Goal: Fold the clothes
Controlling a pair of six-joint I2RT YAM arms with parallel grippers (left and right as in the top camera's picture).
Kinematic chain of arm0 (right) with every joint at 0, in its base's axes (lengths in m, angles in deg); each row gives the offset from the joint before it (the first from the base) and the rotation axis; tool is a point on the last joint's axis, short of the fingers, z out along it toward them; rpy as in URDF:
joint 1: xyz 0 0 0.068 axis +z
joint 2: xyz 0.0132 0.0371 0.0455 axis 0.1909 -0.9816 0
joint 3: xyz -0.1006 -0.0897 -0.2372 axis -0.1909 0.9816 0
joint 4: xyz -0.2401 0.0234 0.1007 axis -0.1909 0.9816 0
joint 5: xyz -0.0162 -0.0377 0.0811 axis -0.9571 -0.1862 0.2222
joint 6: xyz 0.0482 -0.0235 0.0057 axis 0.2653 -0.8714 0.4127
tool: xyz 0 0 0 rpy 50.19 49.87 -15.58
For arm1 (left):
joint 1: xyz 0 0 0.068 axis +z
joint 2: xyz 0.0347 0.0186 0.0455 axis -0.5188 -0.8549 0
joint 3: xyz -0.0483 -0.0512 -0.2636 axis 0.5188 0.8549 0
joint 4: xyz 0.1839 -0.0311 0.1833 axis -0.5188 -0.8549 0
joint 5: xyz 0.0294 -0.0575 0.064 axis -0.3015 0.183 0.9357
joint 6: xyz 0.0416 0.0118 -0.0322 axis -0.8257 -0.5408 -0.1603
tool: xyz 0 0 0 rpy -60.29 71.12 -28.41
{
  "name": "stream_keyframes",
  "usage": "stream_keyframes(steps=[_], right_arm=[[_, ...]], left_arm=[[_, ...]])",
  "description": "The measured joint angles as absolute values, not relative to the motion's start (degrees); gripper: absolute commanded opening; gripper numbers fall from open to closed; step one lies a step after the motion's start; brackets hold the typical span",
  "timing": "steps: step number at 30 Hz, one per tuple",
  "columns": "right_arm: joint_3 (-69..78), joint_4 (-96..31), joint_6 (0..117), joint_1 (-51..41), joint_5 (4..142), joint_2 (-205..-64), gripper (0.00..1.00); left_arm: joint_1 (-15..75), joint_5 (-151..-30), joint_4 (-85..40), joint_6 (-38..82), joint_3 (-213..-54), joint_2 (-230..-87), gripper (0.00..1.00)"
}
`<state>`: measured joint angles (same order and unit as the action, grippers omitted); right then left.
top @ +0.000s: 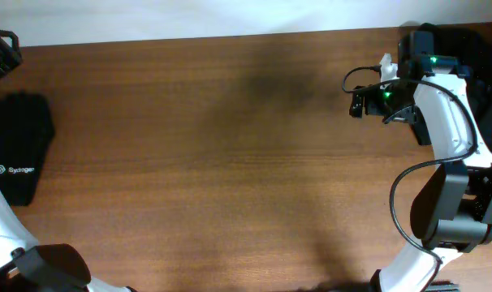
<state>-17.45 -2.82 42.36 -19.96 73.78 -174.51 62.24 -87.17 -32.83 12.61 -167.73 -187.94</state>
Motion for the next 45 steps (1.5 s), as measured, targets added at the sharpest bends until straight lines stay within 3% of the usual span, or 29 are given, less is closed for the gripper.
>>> stream_keyframes(steps=[14,27,35,45], right_arm=[[-17.38,-2.84,42.34,-16.85,73.34,-174.16,0.99],[-16.86,-2.95,42.34,2.42,73.19,-161.72,0.99],[-16.57,-6.91,42.29,15.15,63.15,-143.39,0.99],[-6.61,-9.68,42.31,12.98,58.32,-107.3,0.99]], left_arm=[[62.24,-87.17,-32.83,12.61,-167.73,-187.94,0.99],[62.24,-87.17,-32.85,12.61,-167.73,-187.94,0.99],[62.24,-87.17,-32.87,12.61,-167.73,-187.94,0.99],[62.24,-87.17,-32.85,12.59,-167.73,-187.94,0.99]])
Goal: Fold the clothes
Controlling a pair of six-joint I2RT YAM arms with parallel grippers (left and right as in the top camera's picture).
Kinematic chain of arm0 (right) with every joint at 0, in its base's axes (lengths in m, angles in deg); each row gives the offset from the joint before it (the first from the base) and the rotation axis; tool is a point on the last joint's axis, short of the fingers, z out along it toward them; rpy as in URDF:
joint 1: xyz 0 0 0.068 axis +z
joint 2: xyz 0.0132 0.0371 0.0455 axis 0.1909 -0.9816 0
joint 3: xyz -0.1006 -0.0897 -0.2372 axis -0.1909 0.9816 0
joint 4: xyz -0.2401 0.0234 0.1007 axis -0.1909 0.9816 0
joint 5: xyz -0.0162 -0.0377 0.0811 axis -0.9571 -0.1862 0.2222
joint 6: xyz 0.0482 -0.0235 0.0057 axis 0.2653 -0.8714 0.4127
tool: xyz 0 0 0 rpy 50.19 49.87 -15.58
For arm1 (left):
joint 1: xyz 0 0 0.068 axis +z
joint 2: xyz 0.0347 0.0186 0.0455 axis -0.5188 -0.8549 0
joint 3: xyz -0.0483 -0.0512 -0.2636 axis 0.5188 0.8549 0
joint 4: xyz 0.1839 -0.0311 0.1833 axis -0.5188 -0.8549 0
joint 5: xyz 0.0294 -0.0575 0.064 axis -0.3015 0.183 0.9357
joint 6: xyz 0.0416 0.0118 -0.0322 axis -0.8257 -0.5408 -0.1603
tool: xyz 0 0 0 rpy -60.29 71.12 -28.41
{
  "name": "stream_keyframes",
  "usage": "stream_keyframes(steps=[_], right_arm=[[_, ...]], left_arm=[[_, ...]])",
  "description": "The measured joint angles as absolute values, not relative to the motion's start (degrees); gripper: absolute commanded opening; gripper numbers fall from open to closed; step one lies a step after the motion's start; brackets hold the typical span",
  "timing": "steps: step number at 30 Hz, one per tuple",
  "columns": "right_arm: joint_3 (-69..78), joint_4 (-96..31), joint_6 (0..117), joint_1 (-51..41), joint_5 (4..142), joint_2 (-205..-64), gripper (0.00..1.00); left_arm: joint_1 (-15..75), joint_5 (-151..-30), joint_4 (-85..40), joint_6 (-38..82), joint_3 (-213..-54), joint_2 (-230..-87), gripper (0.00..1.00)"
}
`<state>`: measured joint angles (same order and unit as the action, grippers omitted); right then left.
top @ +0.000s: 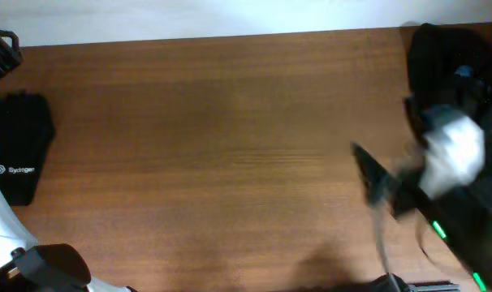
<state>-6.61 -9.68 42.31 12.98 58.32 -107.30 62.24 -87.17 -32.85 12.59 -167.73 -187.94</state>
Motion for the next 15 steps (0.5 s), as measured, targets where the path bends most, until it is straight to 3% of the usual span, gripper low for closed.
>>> stream_keyframes(steps=[8,15], right_arm=[[14.03,-15.26,42.31,5.4,57.43,-77.49,0.99],[31.4,-23.52,42.34,0.3,57.54,-65.75,0.99]], left_arm=[[62.24,-87.19,-32.87,12.61,-167.73,-187.94,0.99],[62.24,-87.19,-32.87,12.61,-167.73,-187.94,0.99]])
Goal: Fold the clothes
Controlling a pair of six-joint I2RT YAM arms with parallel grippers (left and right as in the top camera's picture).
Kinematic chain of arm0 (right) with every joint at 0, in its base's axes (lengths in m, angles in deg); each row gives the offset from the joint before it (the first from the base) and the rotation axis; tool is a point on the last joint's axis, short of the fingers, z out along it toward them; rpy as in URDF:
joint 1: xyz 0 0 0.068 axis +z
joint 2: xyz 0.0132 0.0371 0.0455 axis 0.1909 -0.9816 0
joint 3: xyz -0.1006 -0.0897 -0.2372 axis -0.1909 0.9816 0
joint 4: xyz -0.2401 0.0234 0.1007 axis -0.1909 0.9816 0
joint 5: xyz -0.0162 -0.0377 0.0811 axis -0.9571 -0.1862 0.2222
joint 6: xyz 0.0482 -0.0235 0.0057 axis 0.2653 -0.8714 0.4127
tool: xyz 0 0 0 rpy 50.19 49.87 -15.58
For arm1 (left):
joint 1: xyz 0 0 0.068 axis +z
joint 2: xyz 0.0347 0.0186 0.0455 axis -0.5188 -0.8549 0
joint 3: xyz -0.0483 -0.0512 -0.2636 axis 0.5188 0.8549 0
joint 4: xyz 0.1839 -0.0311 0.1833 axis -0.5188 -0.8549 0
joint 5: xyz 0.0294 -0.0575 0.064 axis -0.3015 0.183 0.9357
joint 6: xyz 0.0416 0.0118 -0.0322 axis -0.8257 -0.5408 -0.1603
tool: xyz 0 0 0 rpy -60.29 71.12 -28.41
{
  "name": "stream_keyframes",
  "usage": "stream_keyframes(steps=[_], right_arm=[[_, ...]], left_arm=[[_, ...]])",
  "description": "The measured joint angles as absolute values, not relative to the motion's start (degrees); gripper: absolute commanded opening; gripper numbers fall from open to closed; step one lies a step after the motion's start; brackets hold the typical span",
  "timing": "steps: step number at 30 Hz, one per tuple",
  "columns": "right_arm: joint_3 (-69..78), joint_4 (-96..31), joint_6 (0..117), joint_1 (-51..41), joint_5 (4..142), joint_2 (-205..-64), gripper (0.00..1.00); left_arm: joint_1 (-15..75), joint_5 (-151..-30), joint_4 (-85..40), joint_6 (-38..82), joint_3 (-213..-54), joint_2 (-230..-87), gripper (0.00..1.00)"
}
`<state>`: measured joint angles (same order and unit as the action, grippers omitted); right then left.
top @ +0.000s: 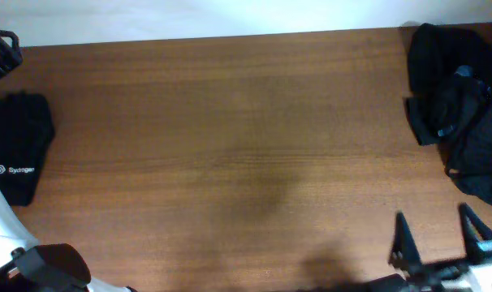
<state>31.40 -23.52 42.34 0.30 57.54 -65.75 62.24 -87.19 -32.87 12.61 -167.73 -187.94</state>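
A heap of crumpled black clothes (461, 113) lies at the table's right edge, reaching toward the back corner. A folded black garment with a small white logo (17, 150) rests at the left edge. My right gripper (435, 234) sits at the front right edge, open, both dark fingers pointing toward the heap with nothing between them. It is well clear of the heap. Of the left gripper (1, 50) only a dark part shows at the far left corner, beyond the folded garment. Its jaws cannot be made out.
The brown wooden table (230, 146) fills the view, with a white wall along its back edge. The left arm's white link and dark base (35, 264) occupy the front left corner.
The right arm was a blur over the right side of the table, partly in front of the heap. Now it is at the front right edge, open, and the whole heap shows.
At first the right arm reached to the back right, its gripper by the left side of the black heap. Later it was blurred over the right of the table. Now it is at the front edge, empty. The folded garment and left arm stayed put.
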Motion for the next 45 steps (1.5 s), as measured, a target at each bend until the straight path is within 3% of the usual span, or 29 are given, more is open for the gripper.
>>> stream_keyframes(steps=[14,19,33,45], right_arm=[[66.59,-63.91,49.77,-1.27,58.78,-64.88,0.99],[72.41,-72.02,51.69,-1.42,58.78,-64.88,0.99],[77.3,-72.78,52.28,-2.62,59.02,-64.88,0.99],[78.15,-62.12,51.14,-2.69,59.05,-64.88,0.99]], left_arm=[[62.24,-87.19,-32.87,12.61,-167.73,-187.94,0.99],[62.24,-87.17,-32.87,12.61,-167.73,-187.94,0.99],[62.21,-87.17,-32.87,12.61,-167.73,-187.94,0.99],[62.24,-87.17,-32.87,12.61,-167.73,-187.94,0.99]])
